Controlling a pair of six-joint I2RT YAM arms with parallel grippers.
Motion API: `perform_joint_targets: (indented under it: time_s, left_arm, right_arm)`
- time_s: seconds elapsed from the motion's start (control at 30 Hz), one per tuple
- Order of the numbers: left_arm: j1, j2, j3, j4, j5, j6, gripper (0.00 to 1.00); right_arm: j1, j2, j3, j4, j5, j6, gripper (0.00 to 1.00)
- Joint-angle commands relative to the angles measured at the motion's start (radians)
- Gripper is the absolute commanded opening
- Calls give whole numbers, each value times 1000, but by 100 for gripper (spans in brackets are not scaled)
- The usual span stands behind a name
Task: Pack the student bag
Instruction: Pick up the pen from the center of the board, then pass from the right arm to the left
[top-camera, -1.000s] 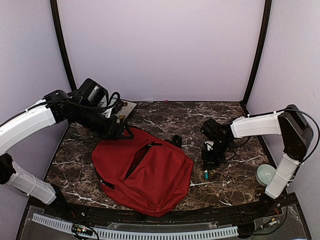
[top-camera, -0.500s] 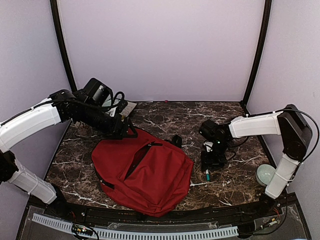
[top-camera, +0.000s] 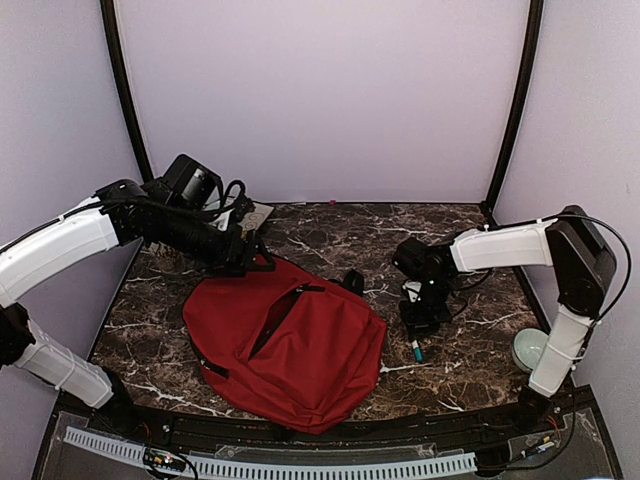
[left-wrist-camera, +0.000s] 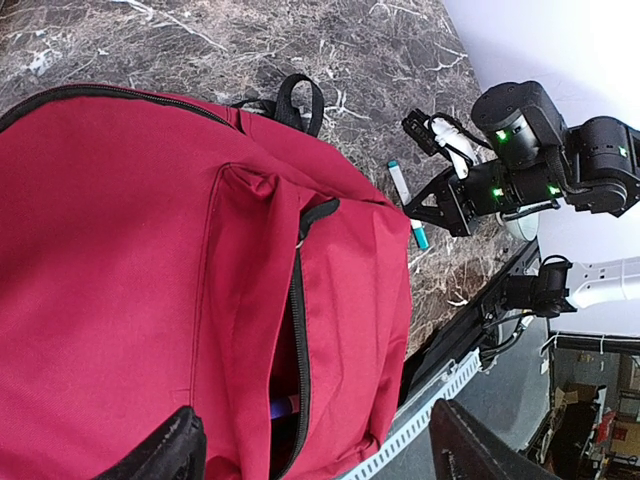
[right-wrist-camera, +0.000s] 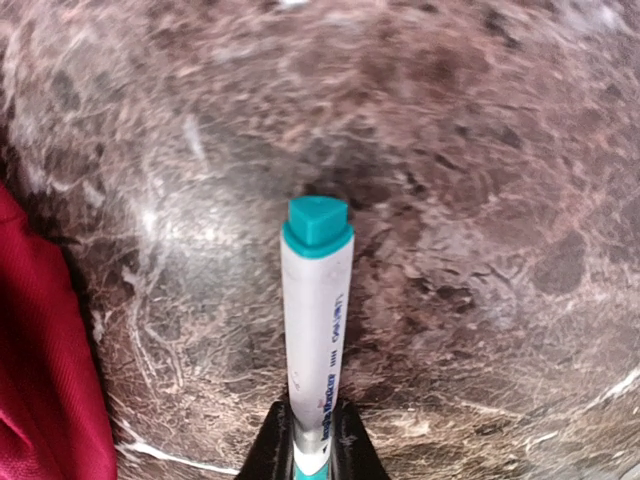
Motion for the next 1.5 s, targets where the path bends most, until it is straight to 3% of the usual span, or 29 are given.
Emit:
perform_joint_targets:
  time_s: [0.0,0.57,0.87,1.1,1.37,1.47]
  left_arm:
    - [5,-41,-21,24,5,-16,80]
    - [5,-81,-51,237,172,-75,79]
    - [5,-91,-47,324,221,-80,80]
    - [4,-89,-1,272,190,-32,82]
    - [5,-126,-1,297,197,-19,86]
    - [5,-160,-18,314,172,-20,92]
  right_arm:
    - [9,-3,9,32,-50,-47,0]
    - [9,-344,-3,138,-86,-115,0]
    - [9,-517,-7,210,98,-48,0]
    - [10,-600,-17,260,176,8,0]
    - [11,-594,6,338,-85,-110,0]
    - [14,-583,43,350,-162,-151,0]
